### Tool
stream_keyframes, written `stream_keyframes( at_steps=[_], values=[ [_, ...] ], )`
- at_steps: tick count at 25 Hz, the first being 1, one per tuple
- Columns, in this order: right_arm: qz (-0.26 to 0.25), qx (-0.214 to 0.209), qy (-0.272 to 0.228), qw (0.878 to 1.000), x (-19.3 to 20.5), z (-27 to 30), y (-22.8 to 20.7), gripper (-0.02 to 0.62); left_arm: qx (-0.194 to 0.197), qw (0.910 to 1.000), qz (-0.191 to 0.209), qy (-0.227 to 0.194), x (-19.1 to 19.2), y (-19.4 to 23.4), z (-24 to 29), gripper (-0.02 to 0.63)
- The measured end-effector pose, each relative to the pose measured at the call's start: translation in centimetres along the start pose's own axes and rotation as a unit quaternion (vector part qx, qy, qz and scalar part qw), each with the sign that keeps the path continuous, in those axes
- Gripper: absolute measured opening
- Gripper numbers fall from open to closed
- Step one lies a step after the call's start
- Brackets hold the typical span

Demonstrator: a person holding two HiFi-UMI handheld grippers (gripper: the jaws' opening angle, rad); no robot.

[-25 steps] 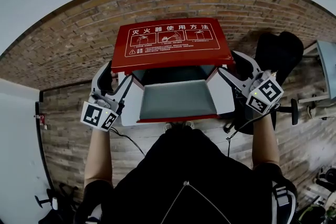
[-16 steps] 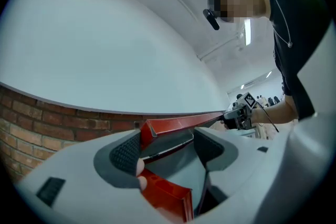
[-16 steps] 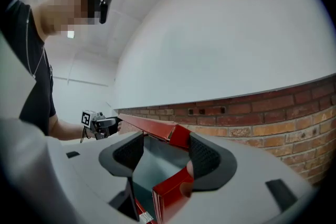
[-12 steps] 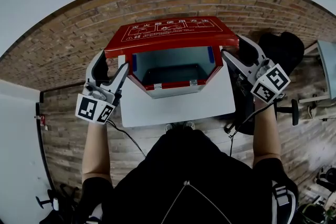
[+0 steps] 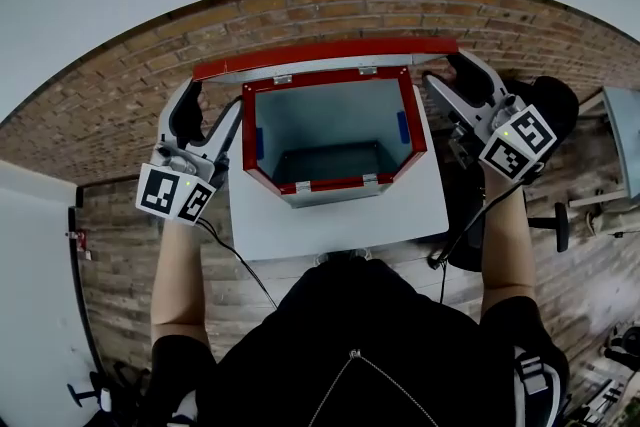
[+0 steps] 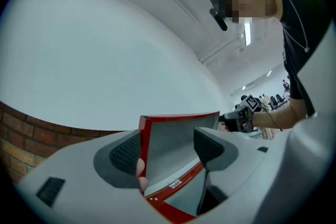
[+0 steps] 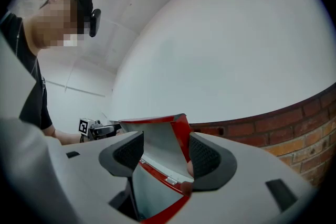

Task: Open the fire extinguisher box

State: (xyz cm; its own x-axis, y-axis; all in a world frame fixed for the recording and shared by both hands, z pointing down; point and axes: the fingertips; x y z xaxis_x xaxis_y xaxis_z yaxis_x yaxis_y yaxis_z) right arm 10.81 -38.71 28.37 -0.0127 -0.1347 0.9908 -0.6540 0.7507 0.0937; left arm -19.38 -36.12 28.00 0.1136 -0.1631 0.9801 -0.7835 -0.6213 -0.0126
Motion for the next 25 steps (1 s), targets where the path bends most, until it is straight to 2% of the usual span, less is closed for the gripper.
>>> stream_keyframes(
  at_steps=[9, 19, 25],
  values=[
    [0.011, 0.021, -0.013, 1.000, -0.9, 3.7, -3.7, 0.282, -0.011, 0.9996, -0.024, 0.004, -0.7, 3.5, 4.0, 0.359],
    [0.023, 0.044, -0.005, 0.999, 0.3, 7.3, -7.5, 0.282, -0.026, 0.9985, -0.048, 0.009, 0.3, 6.7, 7.4, 0.359],
    [0.030, 0.049, 0.003, 0.998, 1.3, 9.0, -9.1, 0.282, -0.038, 0.9976, -0.052, 0.026, 1.5, 8.4, 9.2, 0.359]
  ],
)
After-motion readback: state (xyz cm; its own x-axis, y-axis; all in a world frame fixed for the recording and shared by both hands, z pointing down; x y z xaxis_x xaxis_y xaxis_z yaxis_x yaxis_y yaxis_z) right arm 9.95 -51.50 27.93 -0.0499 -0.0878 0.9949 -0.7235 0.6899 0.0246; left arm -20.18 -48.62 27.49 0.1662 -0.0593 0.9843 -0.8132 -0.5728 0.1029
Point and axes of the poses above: the fingertips, and each gripper's own axes: z forward along the fingers, y to its left, x out of its underside, and after that the axes turned 7 degrees about -z, right-handed
